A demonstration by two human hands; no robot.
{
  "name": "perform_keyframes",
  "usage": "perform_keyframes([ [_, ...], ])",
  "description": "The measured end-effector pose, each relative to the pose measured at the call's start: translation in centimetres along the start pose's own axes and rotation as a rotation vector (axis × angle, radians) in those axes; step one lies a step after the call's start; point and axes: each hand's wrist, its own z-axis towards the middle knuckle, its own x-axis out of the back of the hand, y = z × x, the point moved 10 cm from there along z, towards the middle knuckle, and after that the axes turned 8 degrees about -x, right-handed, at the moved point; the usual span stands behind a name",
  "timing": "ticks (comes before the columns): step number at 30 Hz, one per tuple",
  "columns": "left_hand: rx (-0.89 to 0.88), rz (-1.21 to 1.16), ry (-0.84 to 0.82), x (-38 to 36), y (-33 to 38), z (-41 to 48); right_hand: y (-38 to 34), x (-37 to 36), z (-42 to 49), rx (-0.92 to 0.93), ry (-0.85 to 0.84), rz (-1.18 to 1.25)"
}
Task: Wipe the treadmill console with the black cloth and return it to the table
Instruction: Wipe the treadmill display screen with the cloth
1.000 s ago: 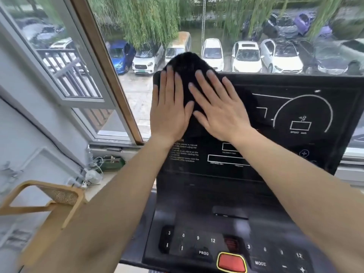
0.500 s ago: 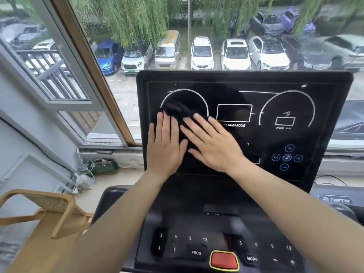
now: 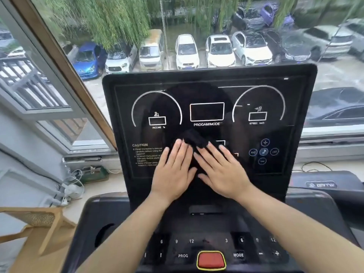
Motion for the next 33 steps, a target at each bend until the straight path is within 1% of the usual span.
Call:
perform_keyframes([
  [2,0.067,0.025,0.06,1.7,-2.4,2.3,1.4,1.5,3.3,0.051,0.031,0.016],
  [3,0.114,0.026,0.1,3.2,-3.7,4.3,3.1,2.7,5.5,0.027,0.054,0.022],
  [6,0.186,-0.006,0.194,7.4,-5.7,11.2,9.9,6.4,9.9,-0.144,0.109,0.015],
  [9,0.124,-0.026,0.202,8.5,-3.1,15.1,14.9,7.0,8.4,-0.341,0.11,0.016],
  [12,0.01,-0.038,0.172,6.7,1.1,13.7,14.8,5.0,4.1,-0.477,0.06,0.039],
  [14,-0.071,-0.042,0.114,4.3,3.5,10.3,11.7,2.4,0.6,-0.445,0.003,0.057],
  [17,-0.158,0.005,0.0,1.2,4.5,4.6,5.4,-0.3,-3.3,-0.256,-0.072,0.053],
  [19,-0.146,0.034,-0.007,1.2,2.9,4.2,4.5,0.3,-1.7,-0.129,-0.053,0.048],
  [20,-0.105,0.045,0.018,2.0,1.8,5.5,5.3,1.2,0.2,-0.096,-0.017,0.043],
  [21,-0.047,0.049,0.06,3.2,0.8,7.4,6.9,2.5,2.5,-0.1,0.022,0.047],
  [23,0.05,0.033,0.14,6.2,-0.5,12.3,12.0,5.3,6.6,-0.198,0.078,0.058],
  [25,0.067,0.007,0.165,8.5,0.0,16.9,17.0,7.1,7.9,-0.316,0.115,0.051],
  [27,0.04,-0.001,0.165,9.3,1.9,19.6,20.4,7.0,6.0,-0.444,0.099,0.064],
  [29,-0.02,-0.008,0.17,8.9,4.8,20.4,21.7,5.7,2.4,-0.549,0.082,0.096],
  [31,-0.15,-0.006,0.135,7.2,8.6,19.0,20.5,3.5,-1.6,-0.618,0.041,0.116],
  [33,-0.297,-0.023,0.064,4.6,11.8,15.3,17.1,1.2,-5.6,-0.591,-0.03,0.126],
])
